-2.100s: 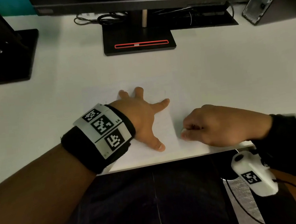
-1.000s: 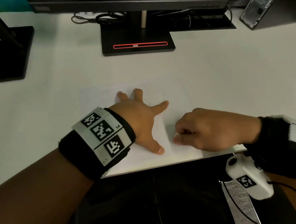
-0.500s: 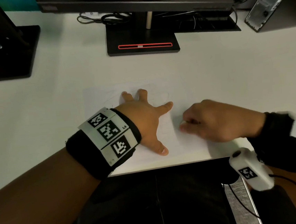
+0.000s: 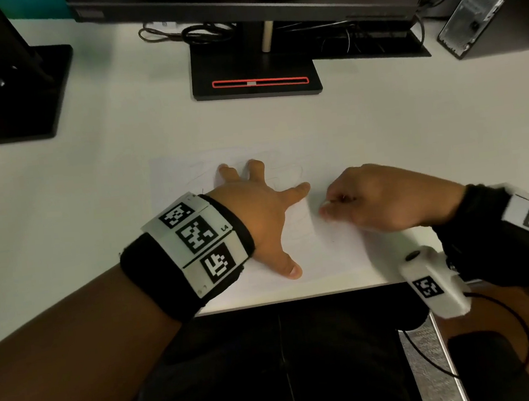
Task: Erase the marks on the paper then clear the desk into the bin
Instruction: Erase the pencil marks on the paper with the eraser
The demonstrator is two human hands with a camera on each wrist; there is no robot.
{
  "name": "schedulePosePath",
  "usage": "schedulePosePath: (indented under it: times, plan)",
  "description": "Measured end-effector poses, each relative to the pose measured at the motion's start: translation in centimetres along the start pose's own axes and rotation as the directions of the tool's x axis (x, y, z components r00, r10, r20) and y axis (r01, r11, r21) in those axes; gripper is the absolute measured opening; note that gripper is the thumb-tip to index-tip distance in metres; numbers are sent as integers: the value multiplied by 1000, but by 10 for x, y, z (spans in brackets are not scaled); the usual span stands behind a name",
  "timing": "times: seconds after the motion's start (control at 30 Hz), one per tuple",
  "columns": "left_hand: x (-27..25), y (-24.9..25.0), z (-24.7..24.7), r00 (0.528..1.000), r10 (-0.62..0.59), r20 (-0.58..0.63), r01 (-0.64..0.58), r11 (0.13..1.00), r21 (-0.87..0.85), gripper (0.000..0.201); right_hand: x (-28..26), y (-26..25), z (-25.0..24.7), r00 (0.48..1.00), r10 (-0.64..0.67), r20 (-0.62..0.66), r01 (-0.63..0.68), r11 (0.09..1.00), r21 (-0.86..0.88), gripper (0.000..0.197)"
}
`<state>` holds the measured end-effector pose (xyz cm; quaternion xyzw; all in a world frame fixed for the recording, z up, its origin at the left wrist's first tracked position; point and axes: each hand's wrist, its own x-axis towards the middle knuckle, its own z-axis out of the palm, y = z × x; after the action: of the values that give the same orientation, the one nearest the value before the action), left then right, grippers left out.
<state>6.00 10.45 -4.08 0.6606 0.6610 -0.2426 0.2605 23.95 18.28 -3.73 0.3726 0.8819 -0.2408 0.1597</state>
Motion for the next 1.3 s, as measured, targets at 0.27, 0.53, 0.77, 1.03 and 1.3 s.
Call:
schedulePosePath:
  times: [0.27,0.53,0.77,1.03,1.3]
  plan:
    - [-1,0,1,1000,8,-13,-8,1000,5,126,1,-4,2,1000,-22,18,22,1000,1,47]
    - [-1,-1,2,1000,9,-9,-9,1000,-1,126,4,-6,-1,1000,-5,-1,5,1000,-7,45]
    - [-1,-1,2,1000,10,5,-10,1000,-12,126,5,-13,2,998,-45,49,46,999,-19,45]
    - [-2,-1,2,1000,1,6,-1,1000,-7,130,13,-16,-2,998,-41,44,43,999,-30,46]
    - [-5,1,0,1000,-7,2,7,1000,1,136,18,-14,-5,998,-39,47,40,999,-29,45]
